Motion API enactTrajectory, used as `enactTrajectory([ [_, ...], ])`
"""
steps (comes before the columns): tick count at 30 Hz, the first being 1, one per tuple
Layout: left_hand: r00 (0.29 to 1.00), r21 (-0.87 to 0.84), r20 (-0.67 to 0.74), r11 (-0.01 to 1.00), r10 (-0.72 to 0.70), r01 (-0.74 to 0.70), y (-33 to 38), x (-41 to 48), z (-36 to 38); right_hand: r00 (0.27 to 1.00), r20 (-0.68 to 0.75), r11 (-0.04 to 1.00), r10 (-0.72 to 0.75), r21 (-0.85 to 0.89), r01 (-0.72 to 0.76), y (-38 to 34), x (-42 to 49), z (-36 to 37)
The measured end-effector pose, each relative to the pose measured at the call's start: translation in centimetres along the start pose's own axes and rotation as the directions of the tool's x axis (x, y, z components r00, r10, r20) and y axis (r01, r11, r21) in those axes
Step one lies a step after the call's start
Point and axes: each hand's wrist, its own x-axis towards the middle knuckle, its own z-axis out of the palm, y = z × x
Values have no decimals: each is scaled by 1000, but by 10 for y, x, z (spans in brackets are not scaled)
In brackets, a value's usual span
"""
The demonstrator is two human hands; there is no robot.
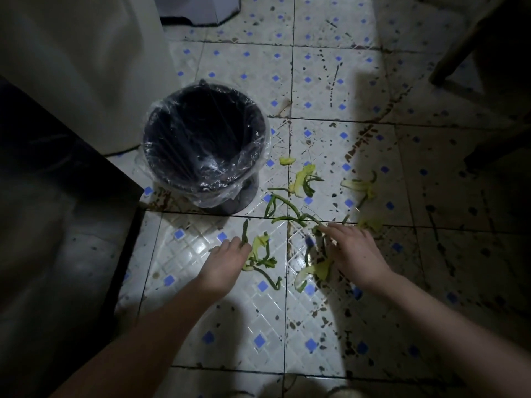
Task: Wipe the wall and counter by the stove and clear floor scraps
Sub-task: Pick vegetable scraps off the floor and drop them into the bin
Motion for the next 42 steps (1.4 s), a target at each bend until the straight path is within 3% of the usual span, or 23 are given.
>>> enactTrajectory([
  [9,995,108,96,994,10,-20,6,-2,-11,999,6,998,-48,51,48,-9,9,9],
  [12,1000,124,2,992,30,-30,4,-2,-14,997,24,995,-72,78,70,-16,12,14],
  [16,995,51,98,999,-2,-3,-5,-8,-12,993,32,990,-114,90,111,-30,17,19],
  [20,998,-47,-52,998,33,-36,-14,-21,-15,981,75,982,-181,71,176,-46,24,28],
  [24,986,-26,-148,996,78,-83,-20,-36,-17,963,103,967,-249,71,243,-65,28,36],
  [29,977,-89,-209,994,49,-69,-27,-52,-20,935,184,953,-302,49,298,-82,36,48],
  [36,982,-160,-184,987,-50,20,-31,-65,-24,910,329,957,-253,-54,286,-93,47,62],
  [42,984,-199,-168,980,-58,24,-35,-67,-24,911,281,901,-301,-230,368,-81,48,68],
])
